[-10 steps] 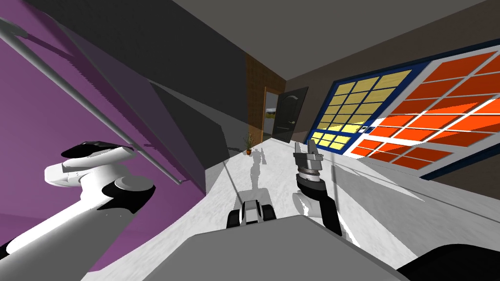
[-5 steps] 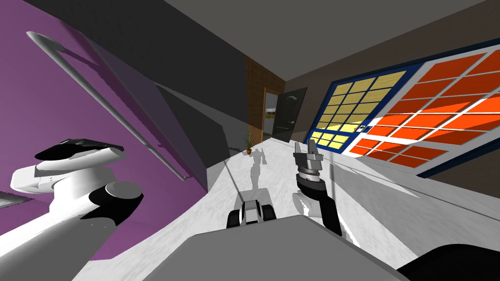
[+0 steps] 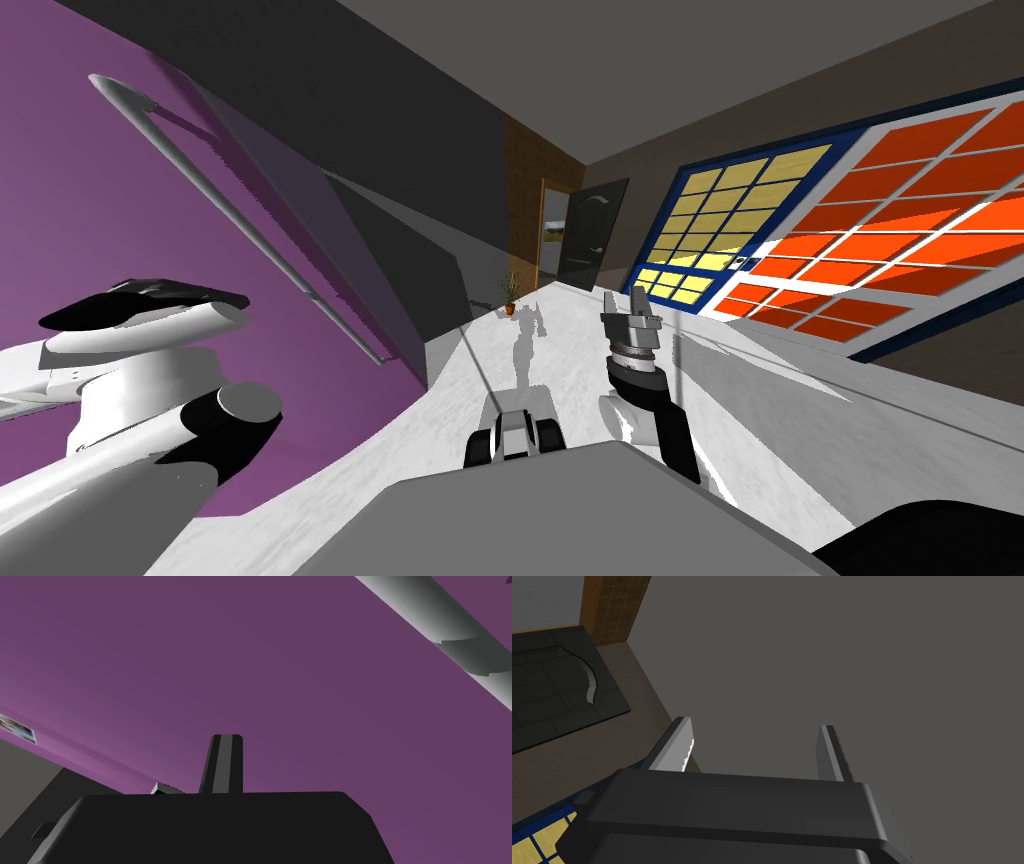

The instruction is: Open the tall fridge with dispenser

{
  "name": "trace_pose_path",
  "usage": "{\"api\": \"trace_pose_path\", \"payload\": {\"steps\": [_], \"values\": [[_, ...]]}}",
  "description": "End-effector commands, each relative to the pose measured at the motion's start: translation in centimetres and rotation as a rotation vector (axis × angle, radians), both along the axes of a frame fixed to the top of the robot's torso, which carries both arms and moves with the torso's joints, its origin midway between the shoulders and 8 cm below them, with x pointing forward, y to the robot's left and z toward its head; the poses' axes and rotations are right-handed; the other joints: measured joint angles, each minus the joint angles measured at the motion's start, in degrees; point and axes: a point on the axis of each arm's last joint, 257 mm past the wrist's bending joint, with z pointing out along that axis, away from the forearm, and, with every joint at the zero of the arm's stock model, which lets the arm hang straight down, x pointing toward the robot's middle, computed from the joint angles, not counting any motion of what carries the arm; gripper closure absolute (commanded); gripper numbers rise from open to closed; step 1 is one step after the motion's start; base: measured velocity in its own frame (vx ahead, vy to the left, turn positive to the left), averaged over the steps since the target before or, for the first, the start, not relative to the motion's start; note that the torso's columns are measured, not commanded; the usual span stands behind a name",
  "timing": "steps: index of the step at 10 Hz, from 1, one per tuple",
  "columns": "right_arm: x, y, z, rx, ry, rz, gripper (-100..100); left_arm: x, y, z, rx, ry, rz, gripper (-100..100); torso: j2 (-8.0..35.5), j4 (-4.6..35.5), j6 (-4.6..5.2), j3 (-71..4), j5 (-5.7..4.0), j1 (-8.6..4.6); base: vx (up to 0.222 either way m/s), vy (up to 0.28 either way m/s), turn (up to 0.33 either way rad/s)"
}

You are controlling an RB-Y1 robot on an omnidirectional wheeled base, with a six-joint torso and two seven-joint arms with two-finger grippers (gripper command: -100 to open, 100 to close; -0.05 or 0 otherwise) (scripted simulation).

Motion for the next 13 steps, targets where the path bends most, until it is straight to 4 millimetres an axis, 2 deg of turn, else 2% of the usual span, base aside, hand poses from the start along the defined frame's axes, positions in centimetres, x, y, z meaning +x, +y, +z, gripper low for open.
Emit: {"api": "trace_pose_path", "payload": {"steps": [1, 3, 4, 6, 8, 9, 10, 12, 13], "values": [[0.0, 0.0, 0.0, 0.0, 0.0, 0.0, 0, 0.7, -0.3, 0.3, 0.012, 0.0, -0.03, 100, 0.11, 0.05, 0.03, 0.1, 0.0, -0.02, -0.073, 0.002, 0.001], [0.0, 0.0, 0.0, 0.0, 0.0, 0.0, 0, 0.9, -0.6, 0.4, -0.013, -0.034, -0.049, 100, -0.31, -0.08, 0.05, -0.17, -0.03, -0.09, -0.015, 0.0, -0.001], [0.0, 0.0, 0.0, 0.0, 0.0, 0.0, 0, -0.2, 0.0, 1.5, 0.044, 0.001, -0.041, 100, -0.41, -0.12, 0.05, -0.24, -0.02, -0.07, -0.091, 0.01, 0.018], [0.0, 0.0, 0.0, 0.0, 0.0, 0.0, 0, 1.0, -0.9, 1.2, 0.025, -0.014, -0.078, 100, 0.08, 0.04, 0.03, 0.08, 0.01, 0.01, -0.099, 0.013, 0.006], [0.0, 0.0, 0.0, 0.0, 0.0, 0.0, 0, 1.2, -1.1, 1.2, 0.004, -0.042, -0.094, 100, -0.35, -0.09, 0.04, -0.19, -0.03, -0.11, -0.008, -0.005, 0.0], [0.0, 0.0, 0.0, 0.0, 0.0, 0.0, 0, 0.3, -0.7, 2.1, 0.055, -0.003, -0.09, 100, -0.42, -0.12, 0.05, -0.25, -0.03, -0.11, -0.086, -0.01, 0.015], [0.0, 0.0, 0.0, 0.0, 0.0, 0.0, 0, 1.4, -1.5, 1.5, 0.046, 0.0, -0.118, 100, -0.06, -0.02, 0.01, -0.04, -0.02, -0.06, -0.107, 0.0, 0.015], [0.0, 0.0, 0.0, 0.0, 0.0, 0.0, 0, 1.7, -1.8, 1.6, 0.012, -0.042, -0.141, 100, -0.11, -0.01, 0.03, -0.03, 0.0, 0.0, -0.049, 0.011, -0.003], [0.0, 0.0, 0.0, 0.0, 0.0, 0.0, 0, 0.8, -1.4, 2.2, 0.064, 0.006, -0.135, 100, -0.28, -0.07, 0.03, -0.15, 0.0, -0.02, -0.11, 0.008, 0.013]]}}
